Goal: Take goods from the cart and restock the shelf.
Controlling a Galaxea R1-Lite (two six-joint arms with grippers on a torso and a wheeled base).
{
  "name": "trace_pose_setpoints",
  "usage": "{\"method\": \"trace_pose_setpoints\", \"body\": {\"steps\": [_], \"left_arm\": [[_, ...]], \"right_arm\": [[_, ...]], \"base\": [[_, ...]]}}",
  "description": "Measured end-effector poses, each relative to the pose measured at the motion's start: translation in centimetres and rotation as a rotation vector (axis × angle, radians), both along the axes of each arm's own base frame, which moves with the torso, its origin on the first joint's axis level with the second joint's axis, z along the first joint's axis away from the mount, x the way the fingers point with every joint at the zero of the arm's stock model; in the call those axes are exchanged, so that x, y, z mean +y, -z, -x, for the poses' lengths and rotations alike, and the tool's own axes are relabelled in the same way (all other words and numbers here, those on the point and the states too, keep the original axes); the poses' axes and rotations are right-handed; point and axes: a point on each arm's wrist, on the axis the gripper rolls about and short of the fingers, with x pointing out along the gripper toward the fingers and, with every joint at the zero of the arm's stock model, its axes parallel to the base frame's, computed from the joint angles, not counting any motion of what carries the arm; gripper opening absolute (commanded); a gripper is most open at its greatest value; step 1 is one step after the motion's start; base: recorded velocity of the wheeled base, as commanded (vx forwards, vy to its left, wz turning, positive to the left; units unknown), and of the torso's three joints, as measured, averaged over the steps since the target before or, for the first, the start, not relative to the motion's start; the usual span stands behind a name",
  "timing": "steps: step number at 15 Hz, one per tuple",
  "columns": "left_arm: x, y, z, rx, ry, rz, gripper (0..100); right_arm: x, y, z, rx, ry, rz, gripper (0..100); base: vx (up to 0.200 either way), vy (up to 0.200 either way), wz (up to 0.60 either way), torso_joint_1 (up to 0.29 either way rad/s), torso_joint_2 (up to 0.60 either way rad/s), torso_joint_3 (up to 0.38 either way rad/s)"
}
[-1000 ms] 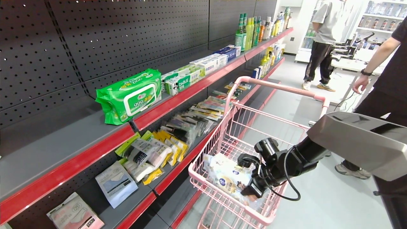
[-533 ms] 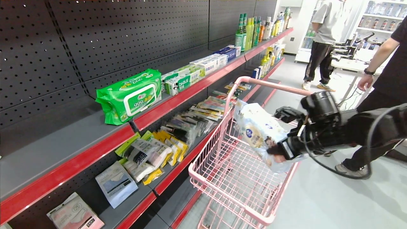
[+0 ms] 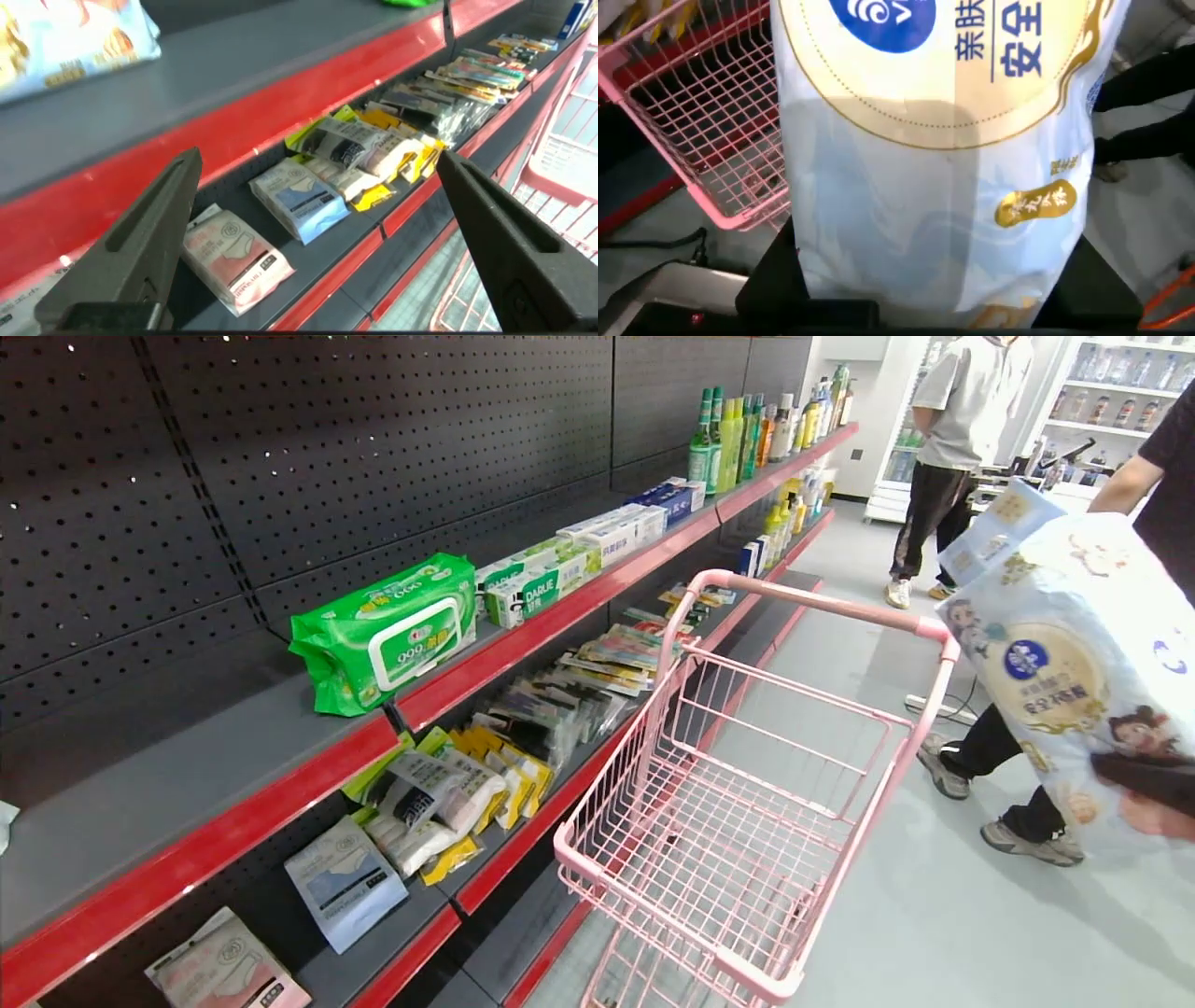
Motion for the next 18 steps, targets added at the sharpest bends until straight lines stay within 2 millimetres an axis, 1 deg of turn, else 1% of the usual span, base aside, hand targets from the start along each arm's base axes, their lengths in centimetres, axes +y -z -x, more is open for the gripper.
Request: {"method": "trace_pose_setpoints", "body": {"steps": [2,3,5,10,18], "left_arm": [[0.0,0.0,0.0,-0.001,0.0,-0.001,100],[0.0,0.0,0.0,-0.001,0.0,0.001,100],[0.0,0.0,0.0,-0.001,0.0,0.001,100],[0.0,0.0,0.0,-0.001,-0.002,0.001,100],[0.0,0.0,0.0,-0.001,0.0,0.001,100]], "right_arm": [[-0.3,0.5,3.3,-0.062,0.029,0.006,0],[-0.3,0.8,4.5,-0.087,0.038,0.007,0],[-0.3,1.0,5.9,-0.123,0.043,0.008,0],[-0.3,1.7,6.7,-0.13,0.041,0.01,0],[-0.3,2.4,6.6,-0.102,0.039,0.013,0]], "base": [[0.0,0.0,0.0,0.215,-0.52,-0.303],[0.0,0.0,0.0,0.188,-0.43,-0.246],[0.0,0.0,0.0,0.178,-0.4,-0.232],[0.0,0.0,0.0,0.162,-0.37,-0.211],[0.0,0.0,0.0,0.165,-0.35,-0.196]]}}
